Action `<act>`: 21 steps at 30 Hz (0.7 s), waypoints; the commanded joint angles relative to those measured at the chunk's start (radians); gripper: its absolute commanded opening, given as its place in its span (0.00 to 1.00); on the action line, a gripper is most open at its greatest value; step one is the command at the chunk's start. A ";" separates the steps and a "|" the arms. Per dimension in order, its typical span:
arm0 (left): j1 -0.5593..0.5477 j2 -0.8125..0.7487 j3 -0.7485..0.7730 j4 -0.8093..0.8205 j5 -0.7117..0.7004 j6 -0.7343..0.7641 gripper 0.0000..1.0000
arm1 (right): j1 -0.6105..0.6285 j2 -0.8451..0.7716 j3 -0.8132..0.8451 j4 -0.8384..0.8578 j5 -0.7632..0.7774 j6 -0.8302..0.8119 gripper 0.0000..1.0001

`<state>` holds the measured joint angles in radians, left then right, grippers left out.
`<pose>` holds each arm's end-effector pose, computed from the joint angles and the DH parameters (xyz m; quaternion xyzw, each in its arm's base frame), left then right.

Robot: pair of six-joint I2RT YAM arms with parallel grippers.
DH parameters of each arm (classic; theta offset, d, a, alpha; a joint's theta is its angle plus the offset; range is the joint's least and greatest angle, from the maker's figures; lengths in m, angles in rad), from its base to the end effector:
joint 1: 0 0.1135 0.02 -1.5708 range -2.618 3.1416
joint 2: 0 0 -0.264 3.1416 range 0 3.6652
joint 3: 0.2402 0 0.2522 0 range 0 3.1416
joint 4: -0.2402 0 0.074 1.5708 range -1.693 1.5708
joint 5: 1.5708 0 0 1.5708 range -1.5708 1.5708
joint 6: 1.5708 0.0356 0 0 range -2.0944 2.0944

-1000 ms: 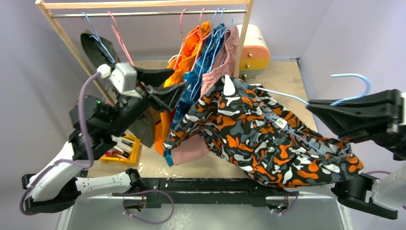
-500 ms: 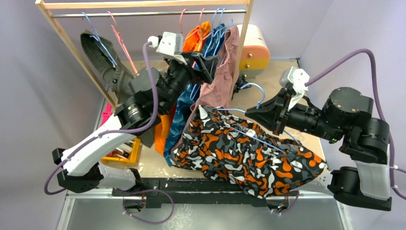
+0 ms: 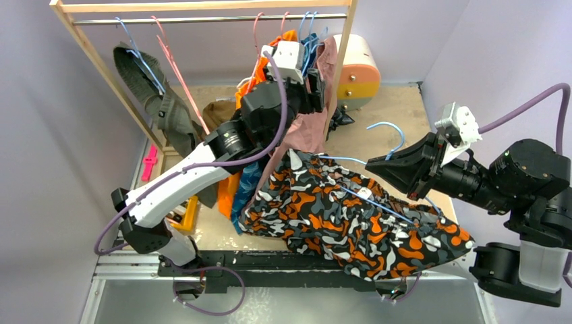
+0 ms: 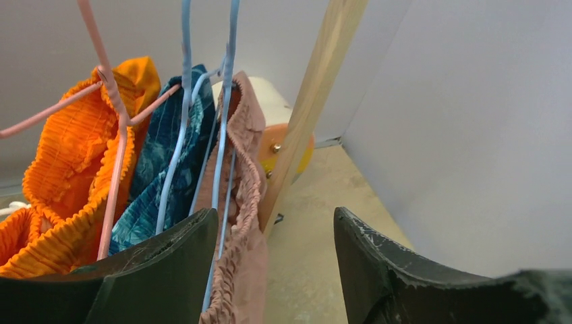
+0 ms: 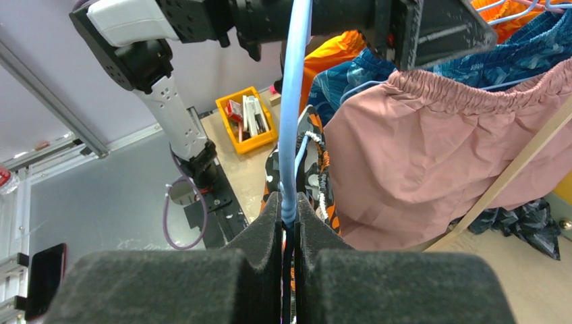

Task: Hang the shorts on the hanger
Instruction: Place the hanger at the clothesline.

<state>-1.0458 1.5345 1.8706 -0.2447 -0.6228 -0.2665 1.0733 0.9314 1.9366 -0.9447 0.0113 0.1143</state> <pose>0.1805 -0.2703 0.5241 0.0344 0.6795 -0.2653 0.6831 0.0254 0.0459 0.5709 -0.3125 0.6100 0.4042 0.6057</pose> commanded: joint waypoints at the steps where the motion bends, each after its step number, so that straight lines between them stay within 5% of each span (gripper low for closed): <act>1: 0.000 0.027 0.052 -0.045 -0.082 0.033 0.61 | 0.003 0.004 0.018 0.055 -0.001 0.011 0.00; 9: 0.000 0.073 0.070 -0.088 -0.183 0.090 0.51 | 0.002 -0.008 0.012 0.061 -0.007 0.007 0.00; 21: 0.020 0.068 0.037 -0.099 -0.310 0.133 0.11 | 0.002 -0.002 0.024 0.069 0.001 -0.002 0.00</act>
<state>-1.0431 1.6104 1.8961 -0.3389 -0.8673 -0.1589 1.0733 0.9329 1.9366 -0.9443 0.0090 0.1143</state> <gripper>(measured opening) 0.157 0.035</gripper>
